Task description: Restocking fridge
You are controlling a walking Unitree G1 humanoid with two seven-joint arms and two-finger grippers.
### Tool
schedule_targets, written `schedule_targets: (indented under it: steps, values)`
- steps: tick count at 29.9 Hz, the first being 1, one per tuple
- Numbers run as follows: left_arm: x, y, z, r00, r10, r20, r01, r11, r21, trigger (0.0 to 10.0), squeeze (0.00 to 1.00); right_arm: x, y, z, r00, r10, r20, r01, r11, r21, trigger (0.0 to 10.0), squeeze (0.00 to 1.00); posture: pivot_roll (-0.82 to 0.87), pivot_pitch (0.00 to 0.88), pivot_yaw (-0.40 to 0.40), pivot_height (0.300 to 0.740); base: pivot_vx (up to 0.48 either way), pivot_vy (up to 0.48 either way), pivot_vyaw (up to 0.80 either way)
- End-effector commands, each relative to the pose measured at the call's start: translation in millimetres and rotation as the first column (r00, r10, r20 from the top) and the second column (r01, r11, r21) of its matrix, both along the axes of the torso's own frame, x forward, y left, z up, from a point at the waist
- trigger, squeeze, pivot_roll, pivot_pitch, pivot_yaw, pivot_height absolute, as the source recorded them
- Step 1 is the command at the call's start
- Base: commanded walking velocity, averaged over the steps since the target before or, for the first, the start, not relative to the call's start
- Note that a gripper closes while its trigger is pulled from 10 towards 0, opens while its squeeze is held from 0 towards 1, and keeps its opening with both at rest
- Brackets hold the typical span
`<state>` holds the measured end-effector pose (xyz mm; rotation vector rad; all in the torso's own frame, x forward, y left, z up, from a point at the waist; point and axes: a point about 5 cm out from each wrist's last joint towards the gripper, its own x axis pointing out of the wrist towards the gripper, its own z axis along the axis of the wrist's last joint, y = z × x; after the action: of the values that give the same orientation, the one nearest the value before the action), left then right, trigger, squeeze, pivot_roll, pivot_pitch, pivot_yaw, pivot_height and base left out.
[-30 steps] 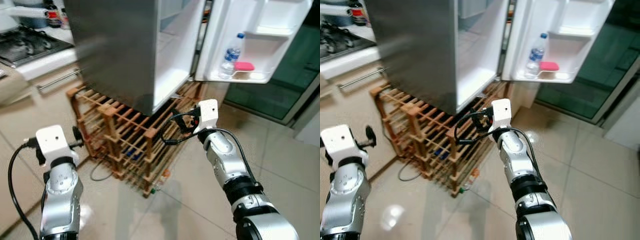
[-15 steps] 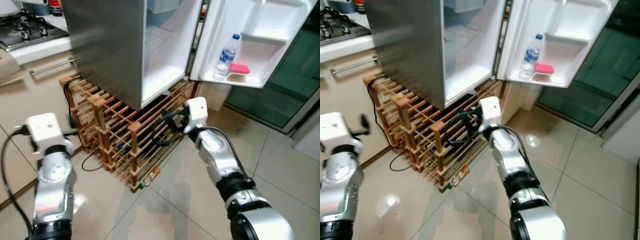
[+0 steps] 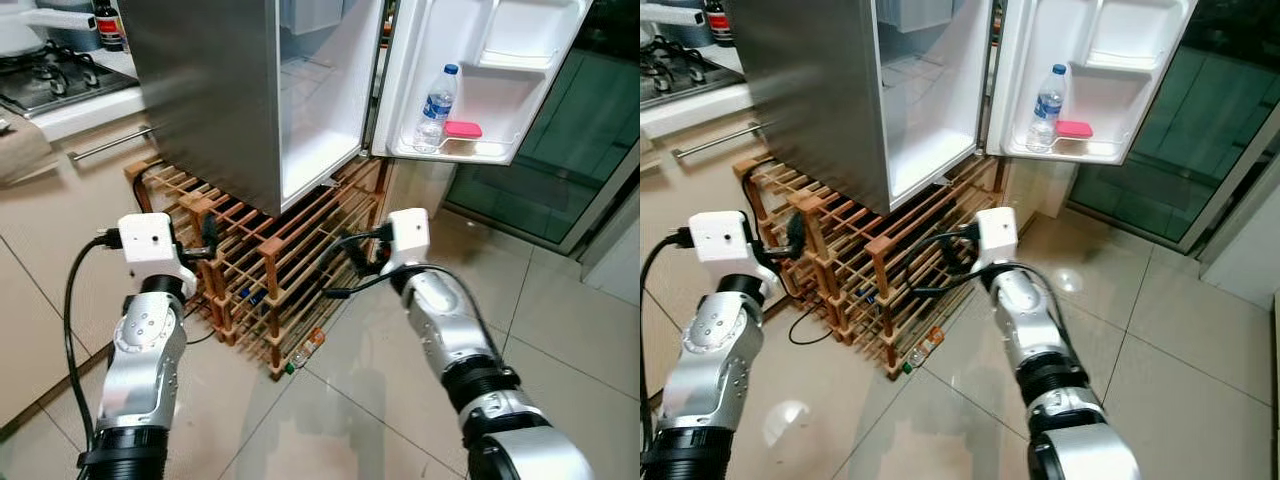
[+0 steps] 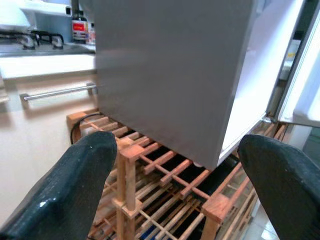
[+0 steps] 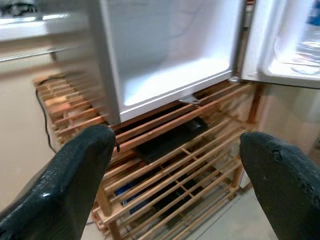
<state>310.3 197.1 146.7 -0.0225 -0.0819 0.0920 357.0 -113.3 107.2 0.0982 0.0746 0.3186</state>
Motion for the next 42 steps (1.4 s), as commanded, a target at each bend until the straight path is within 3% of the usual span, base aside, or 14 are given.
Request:
schedule_targets:
  steps: [1,10,21,31,39,42]
  values:
    - [3.5,0.2,2,1.0,-0.006,-0.002,0.007,1.0,0.005,10.0,0.0,2.1,1.8,9,0.999,0.002,0.038,-0.003,1.0,0.028,10.0,0.0,-0.05,0.0,0.015,0.74,0.0,0.48,0.46]
    - [3.2,-10.8,-2,0.999,0.015,-0.035,-0.015,1.0,0.011,10.0,0.0,10.0,12.8,19,0.997,0.06,0.047,-0.061,0.998,0.033,10.0,0.0,0.01,0.0,-0.032,0.74,0.0,0.267,0.28]
    - [0.3,-0.6,1,0.994,0.112,-0.017,-0.111,0.993,0.032,10.0,0.0,14.3,23.0,24,0.99,0.133,0.043,-0.135,0.99,0.043,10.0,0.0,0.02,0.0,-0.049,0.74,0.0,0.0,0.07]
    - [4.0,-9.9,0,0.982,0.186,-0.034,-0.182,0.978,0.1,10.0,0.0,16.7,25.0,28,0.987,0.152,0.056,-0.154,0.988,0.031,10.0,0.02,0.0,0.0,-0.05,0.74,0.0,-0.48,0.0]
    - [5.4,-14.2,-1,0.983,0.175,-0.049,-0.171,0.983,0.068,10.0,0.0,16.1,24.4,27,0.987,0.151,0.062,-0.152,0.988,0.015,10.0,0.04,0.0,0.0,-0.044,0.74,0.0,-0.48,0.0]
    - [4.5,-9.3,-2,0.984,0.171,-0.046,-0.169,0.985,0.032,10.0,0.0,18.6,15.9,22,0.999,0.048,0.027,-0.047,0.999,-0.023,10.0,0.0,0.0,0.0,-0.039,0.74,0.0,0.0,0.0]
